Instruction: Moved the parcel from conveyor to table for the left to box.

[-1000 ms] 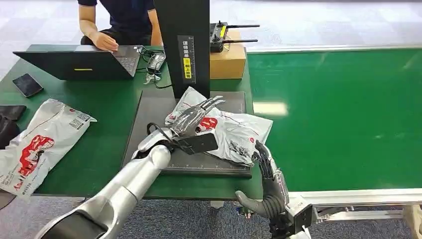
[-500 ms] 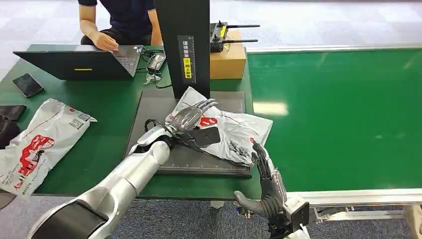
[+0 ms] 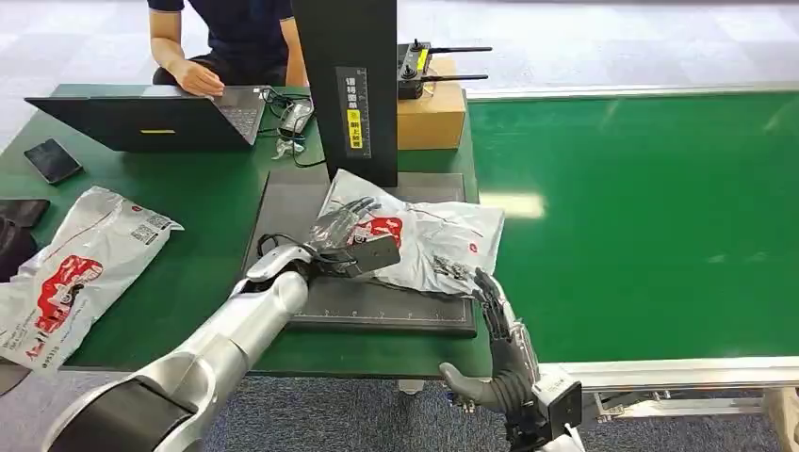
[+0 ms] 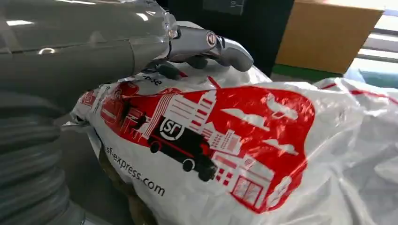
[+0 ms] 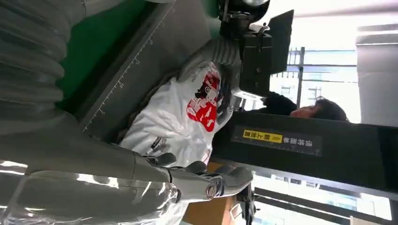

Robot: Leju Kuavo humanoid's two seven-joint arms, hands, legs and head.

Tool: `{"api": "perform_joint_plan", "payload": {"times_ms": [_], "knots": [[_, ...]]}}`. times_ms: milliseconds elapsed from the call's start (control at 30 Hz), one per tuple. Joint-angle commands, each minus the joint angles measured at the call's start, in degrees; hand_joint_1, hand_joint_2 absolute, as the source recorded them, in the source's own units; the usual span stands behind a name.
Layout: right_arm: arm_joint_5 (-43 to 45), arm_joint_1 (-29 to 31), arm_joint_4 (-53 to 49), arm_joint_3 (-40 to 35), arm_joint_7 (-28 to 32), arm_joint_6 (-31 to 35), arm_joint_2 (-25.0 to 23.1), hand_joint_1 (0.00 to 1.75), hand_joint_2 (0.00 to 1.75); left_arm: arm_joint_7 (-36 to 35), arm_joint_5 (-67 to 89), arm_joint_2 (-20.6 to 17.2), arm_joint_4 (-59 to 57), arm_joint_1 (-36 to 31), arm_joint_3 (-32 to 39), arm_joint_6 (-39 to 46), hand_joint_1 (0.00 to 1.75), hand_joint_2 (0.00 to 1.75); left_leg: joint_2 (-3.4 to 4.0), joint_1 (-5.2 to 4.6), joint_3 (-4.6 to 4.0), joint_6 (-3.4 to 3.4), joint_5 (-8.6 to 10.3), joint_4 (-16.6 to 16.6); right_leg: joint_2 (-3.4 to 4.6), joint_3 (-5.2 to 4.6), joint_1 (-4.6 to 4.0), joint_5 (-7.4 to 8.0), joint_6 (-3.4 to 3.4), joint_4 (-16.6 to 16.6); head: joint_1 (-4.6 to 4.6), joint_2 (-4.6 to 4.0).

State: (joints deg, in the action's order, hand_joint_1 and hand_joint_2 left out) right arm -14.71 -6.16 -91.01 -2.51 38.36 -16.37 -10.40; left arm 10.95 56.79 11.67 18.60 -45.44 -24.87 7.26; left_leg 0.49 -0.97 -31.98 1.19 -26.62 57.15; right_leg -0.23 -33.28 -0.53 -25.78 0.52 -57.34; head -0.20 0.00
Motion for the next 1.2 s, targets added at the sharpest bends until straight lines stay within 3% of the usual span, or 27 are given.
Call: {"api": "perform_joint_plan", "payload": {"times_ms": [33,133,167,200,667,900,1200], "knots": [[-0.6,0.8,2.5,-0.9,-0.4,0.3,0.0,0.00,1.75,-1.4,2.1,-0.6,-4.7,-1.7,0.0,1.5,0.00,1.75,0.05,0.06,0.13,-0.16,-0.01,-0.1,0.11,0.12,-0.02,0.02,-0.09,0.1,-0.02,0.00],[-0.6,1.5,3.6,-1.2,-0.3,0.6,0.1,0.00,1.75,-1.4,2.6,-0.7,-4.7,-1.6,0.4,1.9,0.02,1.75,0.07,0.04,0.09,-0.14,0.00,-0.1,0.12,0.09,-0.01,0.04,-0.08,0.1,-0.02,0.00],[-0.6,1.7,3.8,-1.3,-0.3,0.7,0.1,0.00,1.75,-1.4,2.7,-0.8,-4.7,-1.6,0.6,2.0,0.72,1.75,0.06,0.07,0.12,-0.18,0.01,-0.1,0.13,0.11,-0.03,0.05,-0.10,0.1,0.00,0.00],[-0.6,1.9,3.9,-1.3,-0.4,0.9,0.2,0.00,1.75,-1.2,2.8,-0.8,-4.7,-1.6,1.3,2.4,1.75,1.75,0.07,0.06,0.09,-0.13,-0.01,0.0,0.12,0.08,-0.03,0.03,-0.07,0.1,-0.02,0.00],[-1.4,4.4,6.9,-2.0,-0.9,1.3,0.1,0.00,1.75,4.1,1.7,-1.0,-3.3,1.1,5.8,7.3,1.75,1.75,0.15,0.06,0.19,-0.19,0.00,-0.1,0.22,0.15,-0.02,0.07,-0.10,0.2,-0.02,0.00],[-3.3,7.5,11.3,-1.7,-1.4,3.1,0.4,0.00,1.75,12.2,-1.4,-0.3,-0.4,2.3,9.8,8.6,1.75,1.75,0.06,0.06,0.08,-0.13,0.01,-0.1,0.11,0.08,-0.03,0.05,-0.07,0.1,-0.02,0.00],[-4.0,10.9,17.7,-3.4,0.1,5.6,0.4,0.00,1.75,22.5,-11.7,-5.6,5.6,4.4,18.4,5.8,1.75,1.75,0.24,0.06,0.10,-0.13,-0.01,-0.1,0.28,0.05,-0.04,0.07,-0.04,0.1,0.00,0.00]]}}
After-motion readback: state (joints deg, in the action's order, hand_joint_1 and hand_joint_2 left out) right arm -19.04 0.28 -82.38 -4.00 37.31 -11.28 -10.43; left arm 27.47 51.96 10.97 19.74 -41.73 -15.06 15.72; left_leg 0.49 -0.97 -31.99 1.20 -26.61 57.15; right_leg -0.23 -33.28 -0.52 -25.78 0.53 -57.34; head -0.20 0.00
